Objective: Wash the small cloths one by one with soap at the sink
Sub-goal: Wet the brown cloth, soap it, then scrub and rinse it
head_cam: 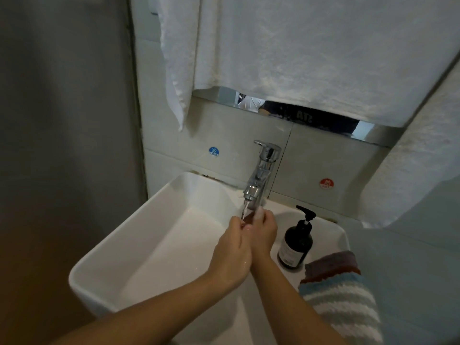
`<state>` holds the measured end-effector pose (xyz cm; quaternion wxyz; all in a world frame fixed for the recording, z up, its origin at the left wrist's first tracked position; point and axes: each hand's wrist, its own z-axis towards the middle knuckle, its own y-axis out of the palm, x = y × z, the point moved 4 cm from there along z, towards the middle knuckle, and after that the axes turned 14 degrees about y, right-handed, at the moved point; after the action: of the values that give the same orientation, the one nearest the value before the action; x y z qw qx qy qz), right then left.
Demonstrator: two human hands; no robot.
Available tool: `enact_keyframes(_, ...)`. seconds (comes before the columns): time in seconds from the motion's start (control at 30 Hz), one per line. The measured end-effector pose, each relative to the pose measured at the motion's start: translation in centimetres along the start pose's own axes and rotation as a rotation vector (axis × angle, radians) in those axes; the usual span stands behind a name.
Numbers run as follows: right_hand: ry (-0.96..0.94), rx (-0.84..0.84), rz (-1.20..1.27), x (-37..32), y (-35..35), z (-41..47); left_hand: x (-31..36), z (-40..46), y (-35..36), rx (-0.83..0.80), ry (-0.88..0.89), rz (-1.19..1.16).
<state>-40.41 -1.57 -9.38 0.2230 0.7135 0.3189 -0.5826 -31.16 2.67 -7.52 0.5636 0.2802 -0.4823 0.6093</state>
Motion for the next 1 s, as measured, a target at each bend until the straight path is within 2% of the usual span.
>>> enact_keyframes(0.07, 0.041, -0.006, 0.013, 0.4, -0.1, 0.2, 0.2, 0.2, 0.1, -0.02, 0.035, 0.019)
enact_keyframes(0.13, 0.13, -0.065, 0.009, 1.1, 0.3, -0.8, -0.7, 1.4, -0.8, 0.096, -0.001, 0.042)
enact_keyframes(0.2, 0.258, -0.211, 0.059, 1.5, 1.1, -2.6, -1.8, 2.7, -2.2, 0.238, -0.08, 0.02)
enact_keyframes(0.23, 0.237, -0.281, 0.042, 1.1, 1.3, -3.1, -2.3, 2.9, -2.4, 0.26, -0.11, -0.022)
enact_keyframes(0.3, 0.198, -0.314, 0.033, 0.3, 0.9, -2.7, -1.9, 2.2, -1.9, 0.19, -0.108, -0.06)
enact_keyframes(0.37, 0.147, -0.258, 0.079, -0.9, 0.1, -1.2, -0.6, 1.0, -0.5, 0.081, -0.081, -0.068)
enact_keyframes(0.43, 0.06, -0.165, 0.002, -1.1, -0.2, -0.1, 0.1, 0.7, 0.2, 0.045, -0.053, -0.038)
enact_keyframes(0.57, -0.106, -0.257, -0.315, 0.5, 0.4, -2.0, -2.0, 3.3, -1.5, 0.164, -0.112, -0.008)
enact_keyframes(0.63, -0.164, -0.279, -0.372, 0.6, 0.4, -1.8, -2.5, 3.2, -1.7, 0.161, -0.143, -0.037)
enact_keyframes(0.67, -0.16, -0.241, -0.356, 0.3, 0.2, -1.2, -2.2, 2.6, -1.1, 0.135, -0.139, -0.064)
enact_keyframes(0.77, 0.091, -0.052, -0.075, -0.6, -1.0, 0.9, -0.3, 1.3, 0.8, 0.015, -0.074, -0.094)
enact_keyframes(0.83, 0.175, -0.123, -0.158, -0.2, -0.3, -0.2, -0.8, 2.4, 0.3, 0.09, -0.093, -0.04)
enact_keyframes(0.9, 0.186, -0.208, -0.301, 1.2, 1.0, -1.7, -2.4, 4.0, -1.3, 0.191, -0.175, -0.004)
enact_keyframes(0.93, 0.185, -0.258, -0.299, 1.2, 1.3, -2.3, -3.0, 4.4, -1.9, 0.217, -0.202, -0.018)
enact_keyframes(1.0, 0.128, -0.221, -0.266, 0.2, 1.1, -1.8, -3.0, 4.2, -1.7, 0.2, -0.192, -0.083)
